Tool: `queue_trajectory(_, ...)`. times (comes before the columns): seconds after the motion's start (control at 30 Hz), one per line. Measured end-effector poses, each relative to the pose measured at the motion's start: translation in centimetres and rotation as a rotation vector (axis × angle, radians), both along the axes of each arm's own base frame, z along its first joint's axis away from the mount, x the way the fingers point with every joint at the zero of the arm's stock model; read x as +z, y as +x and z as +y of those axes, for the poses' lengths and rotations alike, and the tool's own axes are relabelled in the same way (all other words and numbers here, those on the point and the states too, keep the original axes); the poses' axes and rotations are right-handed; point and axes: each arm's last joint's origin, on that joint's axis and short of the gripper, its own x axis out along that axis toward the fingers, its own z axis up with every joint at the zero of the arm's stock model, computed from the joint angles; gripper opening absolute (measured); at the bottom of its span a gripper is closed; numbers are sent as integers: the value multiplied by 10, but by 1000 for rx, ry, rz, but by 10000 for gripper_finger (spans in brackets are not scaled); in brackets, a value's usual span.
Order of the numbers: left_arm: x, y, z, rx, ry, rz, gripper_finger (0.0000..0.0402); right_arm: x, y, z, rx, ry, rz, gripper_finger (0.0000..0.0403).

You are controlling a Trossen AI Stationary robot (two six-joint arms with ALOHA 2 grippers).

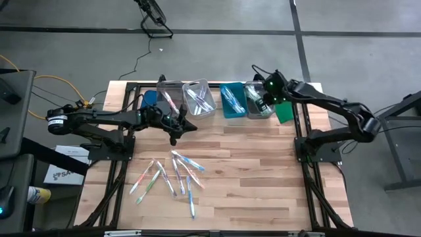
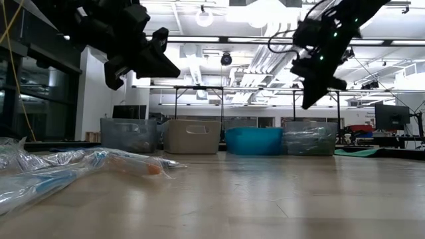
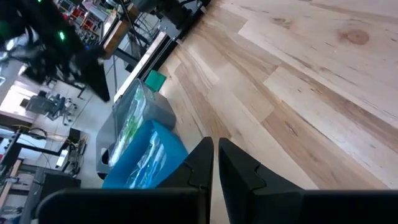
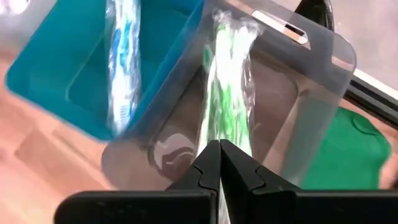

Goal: Pick & Place Toothbrushes
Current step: Put the blue toothbrush into the blue bin

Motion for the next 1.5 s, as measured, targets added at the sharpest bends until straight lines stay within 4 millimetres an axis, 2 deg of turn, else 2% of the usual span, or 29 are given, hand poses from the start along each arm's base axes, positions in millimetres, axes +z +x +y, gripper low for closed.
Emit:
queue_trajectory(0.33,-4,-2,1,44,-19,44,21,24,17,73,158,-133,-4,2)
queue_trajectory(0.43,-6,-3,0,45,-27,68,21,21,21,101,208,-173,-31,2)
queue_trajectory(0.6,-12,-6,0,50,-50,141,21,-2,20,150,300,-129,-112,2)
queue_trajectory(0.73,-16,-8,-1,71,-99,182,21,-2,20,188,376,-143,-198,2)
queue_trajectory(0.9,-20,-10,-1,100,-172,227,25,-1,16,222,465,-178,-263,2)
queue_trajectory(1.07,-25,-13,-3,123,-246,284,49,2,11,241,524,-219,-307,2)
queue_trajectory(1.23,-30,-17,-6,85,-306,356,110,2,8,247,534,-220,-326,2)
queue_trajectory(1.37,-31,-16,-16,32,-309,372,159,2,7,250,530,-204,-337,2)
queue_trajectory(1.5,-31,-14,-30,2,-271,383,178,2,6,251,531,-208,-339,2)
